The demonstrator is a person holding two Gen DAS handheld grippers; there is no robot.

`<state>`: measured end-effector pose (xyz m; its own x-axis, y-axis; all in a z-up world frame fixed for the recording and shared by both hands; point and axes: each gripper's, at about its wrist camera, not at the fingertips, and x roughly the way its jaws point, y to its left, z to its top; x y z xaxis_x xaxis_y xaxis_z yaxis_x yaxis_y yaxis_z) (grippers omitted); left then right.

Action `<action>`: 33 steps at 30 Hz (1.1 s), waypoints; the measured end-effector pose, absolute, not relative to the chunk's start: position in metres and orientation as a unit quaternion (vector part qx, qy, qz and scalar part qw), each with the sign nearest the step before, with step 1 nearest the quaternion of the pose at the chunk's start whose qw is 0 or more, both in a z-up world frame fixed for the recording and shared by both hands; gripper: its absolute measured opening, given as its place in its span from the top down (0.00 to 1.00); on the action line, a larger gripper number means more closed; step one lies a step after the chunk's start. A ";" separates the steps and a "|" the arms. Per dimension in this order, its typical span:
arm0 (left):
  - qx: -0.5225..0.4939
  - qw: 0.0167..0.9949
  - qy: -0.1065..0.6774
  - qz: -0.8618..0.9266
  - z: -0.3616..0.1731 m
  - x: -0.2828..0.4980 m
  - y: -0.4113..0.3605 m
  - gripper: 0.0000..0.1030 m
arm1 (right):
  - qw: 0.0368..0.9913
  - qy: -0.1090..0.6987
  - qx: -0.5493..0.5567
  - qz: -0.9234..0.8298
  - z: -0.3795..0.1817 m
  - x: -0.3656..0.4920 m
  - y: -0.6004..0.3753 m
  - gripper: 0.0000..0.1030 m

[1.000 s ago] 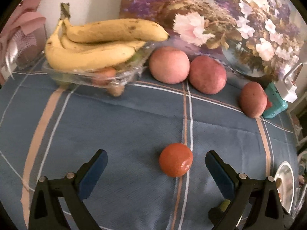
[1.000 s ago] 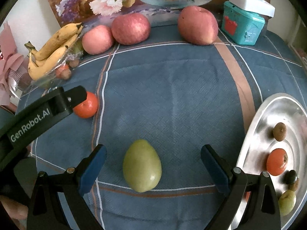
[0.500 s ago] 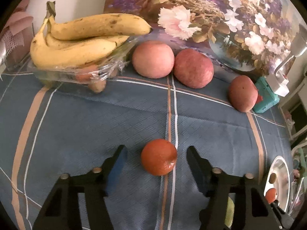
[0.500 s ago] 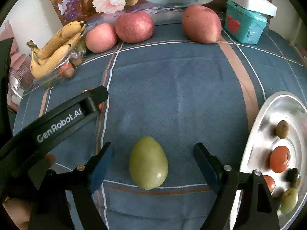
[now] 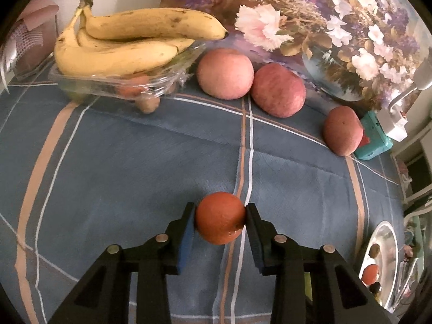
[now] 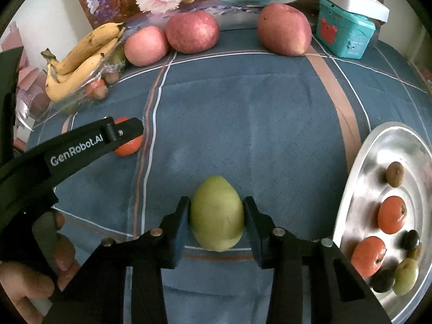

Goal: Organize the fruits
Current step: 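Close the left tool on the tangerine while the right tool grasps the green pear, then carry the tangerine and green pear over the steel bowl with both tools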

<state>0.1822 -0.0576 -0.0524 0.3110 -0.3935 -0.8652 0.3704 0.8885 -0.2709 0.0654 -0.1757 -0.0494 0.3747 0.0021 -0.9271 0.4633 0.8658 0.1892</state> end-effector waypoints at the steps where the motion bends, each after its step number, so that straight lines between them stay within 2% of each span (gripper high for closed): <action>1: -0.012 0.810 0.538 -0.234 -0.050 0.180 -0.056 0.62 | 0.801 0.540 0.215 -0.144 -0.049 0.064 -0.175 0.60; 16: -0.062 0.798 0.552 -0.233 -0.002 0.124 -0.019 0.62 | 0.814 0.520 0.209 -0.153 -0.014 0.022 -0.159 0.60; 33: -0.027 0.795 0.551 -0.252 0.011 0.071 -0.036 0.62 | 0.827 0.494 0.215 -0.159 0.015 -0.037 -0.165 0.60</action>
